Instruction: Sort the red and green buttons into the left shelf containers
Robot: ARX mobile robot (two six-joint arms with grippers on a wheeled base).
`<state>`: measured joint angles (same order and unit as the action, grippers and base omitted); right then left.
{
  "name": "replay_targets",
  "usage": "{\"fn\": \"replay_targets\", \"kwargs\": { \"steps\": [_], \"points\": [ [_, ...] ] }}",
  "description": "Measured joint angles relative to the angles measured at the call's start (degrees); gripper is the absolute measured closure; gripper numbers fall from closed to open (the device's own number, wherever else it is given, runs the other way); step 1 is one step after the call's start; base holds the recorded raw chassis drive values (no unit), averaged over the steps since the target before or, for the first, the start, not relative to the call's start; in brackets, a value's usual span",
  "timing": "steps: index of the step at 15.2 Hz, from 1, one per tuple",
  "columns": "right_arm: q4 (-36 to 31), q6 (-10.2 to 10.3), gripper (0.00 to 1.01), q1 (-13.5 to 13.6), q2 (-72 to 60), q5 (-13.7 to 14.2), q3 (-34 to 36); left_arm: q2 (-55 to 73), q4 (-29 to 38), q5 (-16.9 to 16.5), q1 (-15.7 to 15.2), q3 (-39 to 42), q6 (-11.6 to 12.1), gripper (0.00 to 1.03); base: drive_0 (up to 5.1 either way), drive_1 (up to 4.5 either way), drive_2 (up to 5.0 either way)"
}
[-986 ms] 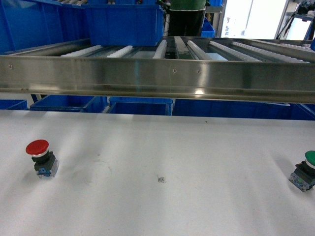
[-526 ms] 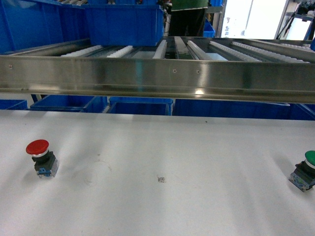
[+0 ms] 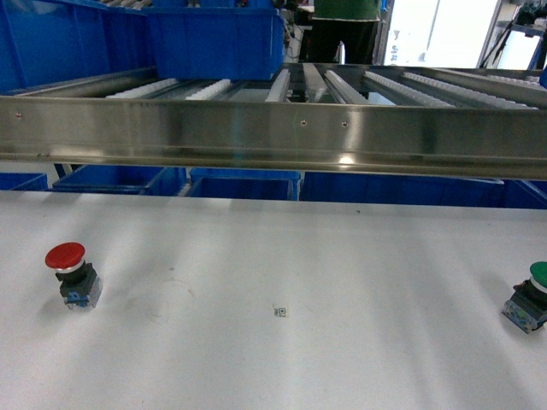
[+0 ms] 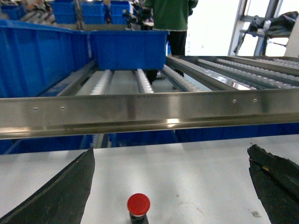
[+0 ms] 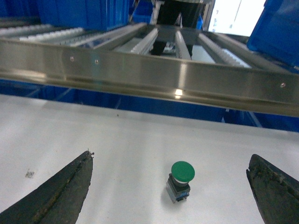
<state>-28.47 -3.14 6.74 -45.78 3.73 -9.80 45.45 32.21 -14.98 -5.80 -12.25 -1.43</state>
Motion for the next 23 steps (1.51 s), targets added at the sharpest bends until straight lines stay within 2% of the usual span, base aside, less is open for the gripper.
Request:
{"fn": "replay_targets", "kwargs": {
  "steps": [2,4,6,8,9,10,12,14,18,21,23],
  "points": [
    [-1.7,-0.2,0.03,-0.5,-4.2,-0.3,-1.6,4.4,-0.3,-0.5,0.8,-2.5,0.4,0.05,0.0,0.00,0.0],
    [-3.1,-1.2,0.03,-1.6,-15.6,-0.7,-6.9,17.2,-1.3,-1.1,2.7,-9.1,2.0,0.05,0.0,0.00,0.0],
    [-1.2,-2.1,0.03,-2.9,-25.1,-2.0,-13.4,26.4,-2.9,-0.7,3.8,-16.7,2.6,0.05,0.0,0.00,0.0],
    [3.8,-2.7,0.03,-3.6,-32.4,-4.7,-19.5,31.0,-4.7,0.2,4.6,-22.1,3.4,0.05,0.0,0.00,0.0],
    [13.2,-4.6,0.03,-6.2,-43.1,-8.6,-29.6,32.1,-5.6,-0.8,6.5,-24.4,3.4,0.05,0.0,0.00,0.0],
    [20.4,-8.4,0.03,-9.9,-49.9,-10.4,-38.0,32.0,-5.7,-0.9,6.5,-24.4,3.4,0.05,0.0,0.00,0.0],
    [23.9,-9.7,0.03,-11.0,-53.0,-12.6,-41.0,32.0,-5.7,-0.7,6.4,-24.4,3.3,0.05,0.0,0.00,0.0],
    [26.4,-10.6,0.03,-12.1,-55.5,-13.7,-42.5,32.0,-5.7,-0.7,6.4,-24.4,3.4,0.05,0.0,0.00,0.0],
    [28.4,-12.3,0.03,-13.6,-60.7,-14.1,-46.2,32.0,-5.6,-0.7,6.4,-24.4,3.3,0.05,0.0,0.00,0.0],
    [29.2,-13.4,0.03,-13.5,-63.1,-14.4,-48.3,32.0,-5.7,-0.7,6.4,-24.4,3.4,0.05,0.0,0.00,0.0],
    [28.7,-13.5,0.03,-13.4,-64.8,-14.3,-48.7,32.0,-5.7,-0.7,6.4,-24.4,3.3,0.05,0.0,0.00,0.0]
  ]
}}
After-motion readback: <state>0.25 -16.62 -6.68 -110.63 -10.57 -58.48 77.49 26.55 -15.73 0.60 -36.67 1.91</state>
